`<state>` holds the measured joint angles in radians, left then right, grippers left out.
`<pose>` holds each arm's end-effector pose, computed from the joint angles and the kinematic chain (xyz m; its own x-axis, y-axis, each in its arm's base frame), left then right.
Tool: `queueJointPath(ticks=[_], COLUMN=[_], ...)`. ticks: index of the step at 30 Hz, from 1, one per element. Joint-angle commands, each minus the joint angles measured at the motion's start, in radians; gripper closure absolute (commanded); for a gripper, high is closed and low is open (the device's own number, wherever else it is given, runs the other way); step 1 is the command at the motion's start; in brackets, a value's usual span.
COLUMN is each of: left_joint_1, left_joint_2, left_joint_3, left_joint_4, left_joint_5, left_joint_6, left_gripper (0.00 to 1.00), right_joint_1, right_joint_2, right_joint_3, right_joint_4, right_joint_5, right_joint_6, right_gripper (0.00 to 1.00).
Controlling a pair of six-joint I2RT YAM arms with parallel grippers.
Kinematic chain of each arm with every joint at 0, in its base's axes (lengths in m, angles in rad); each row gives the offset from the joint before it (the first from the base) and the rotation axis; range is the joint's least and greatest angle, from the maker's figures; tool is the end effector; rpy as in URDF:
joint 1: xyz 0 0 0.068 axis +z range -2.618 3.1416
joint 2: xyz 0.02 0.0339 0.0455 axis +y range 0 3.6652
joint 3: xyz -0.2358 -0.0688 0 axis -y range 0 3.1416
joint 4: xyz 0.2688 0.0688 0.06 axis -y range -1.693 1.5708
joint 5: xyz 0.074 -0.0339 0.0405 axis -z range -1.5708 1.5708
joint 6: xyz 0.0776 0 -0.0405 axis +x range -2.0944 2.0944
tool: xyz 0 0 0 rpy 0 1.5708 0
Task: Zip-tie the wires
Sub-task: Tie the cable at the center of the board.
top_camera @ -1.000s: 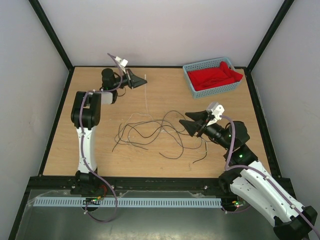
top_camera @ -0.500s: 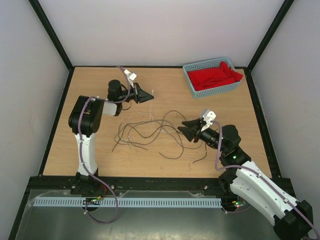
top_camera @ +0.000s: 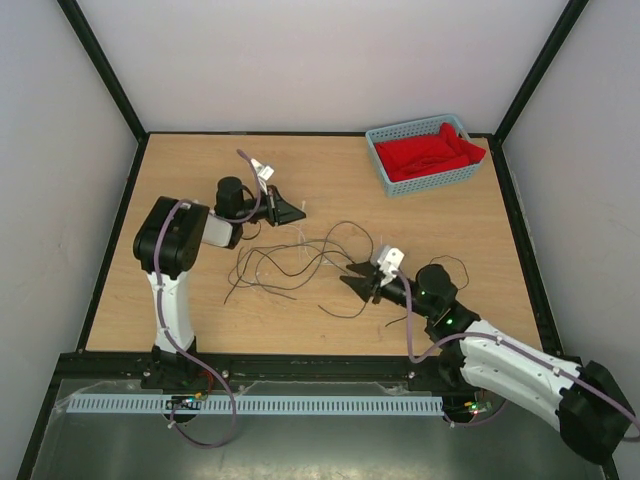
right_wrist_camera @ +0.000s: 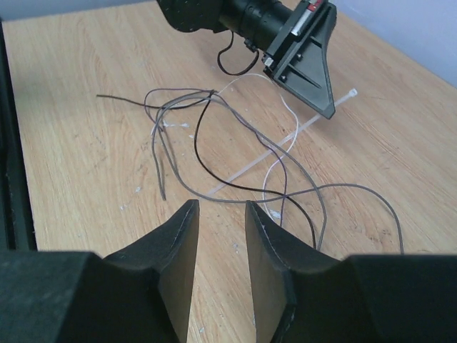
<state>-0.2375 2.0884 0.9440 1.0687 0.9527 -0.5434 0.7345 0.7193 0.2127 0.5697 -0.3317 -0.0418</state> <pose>0.3944 -0.1605 0.0895 -0.5418 -0.1771 -0.8216 0.7548 0.3276 -0.5683 0.1715 0.1889 0.2002 0.0833 0.0220 -0.9963 -0.8722 0.4852 -0.0622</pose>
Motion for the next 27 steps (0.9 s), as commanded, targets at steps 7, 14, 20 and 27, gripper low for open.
queueJointPath(ticks=[7, 14, 20, 27], left_joint_1=[-0.023, -0.024, -0.022, -0.022], left_joint_2=[-0.065, -0.087, -0.109, -0.117], left_joint_3=[-0.105, -0.154, -0.179, -0.211], left_joint_4=[0.06, 0.08, 0.083, 0.086], left_joint_5=[0.006, 0.0, -0.004, -0.009], left_joint_6=[0.024, 0.021, 0.021, 0.022], left_gripper=[1.0, 1.0, 1.0, 1.0], right_joint_1=[0.203, 0.326, 0.335, 0.336], right_joint_2=[0.237, 0.532, 0.691, 0.816], right_joint_3=[-0.021, 0.055, 0.142, 0.211], right_joint_4=[0.151, 0.208, 0.249, 0.225], right_joint_5=[0.104, 0.228, 0.227, 0.271], right_joint_6=[-0.291, -0.384, -0.411, -0.489], right_gripper=[0.51, 0.41, 0.37, 0.32])
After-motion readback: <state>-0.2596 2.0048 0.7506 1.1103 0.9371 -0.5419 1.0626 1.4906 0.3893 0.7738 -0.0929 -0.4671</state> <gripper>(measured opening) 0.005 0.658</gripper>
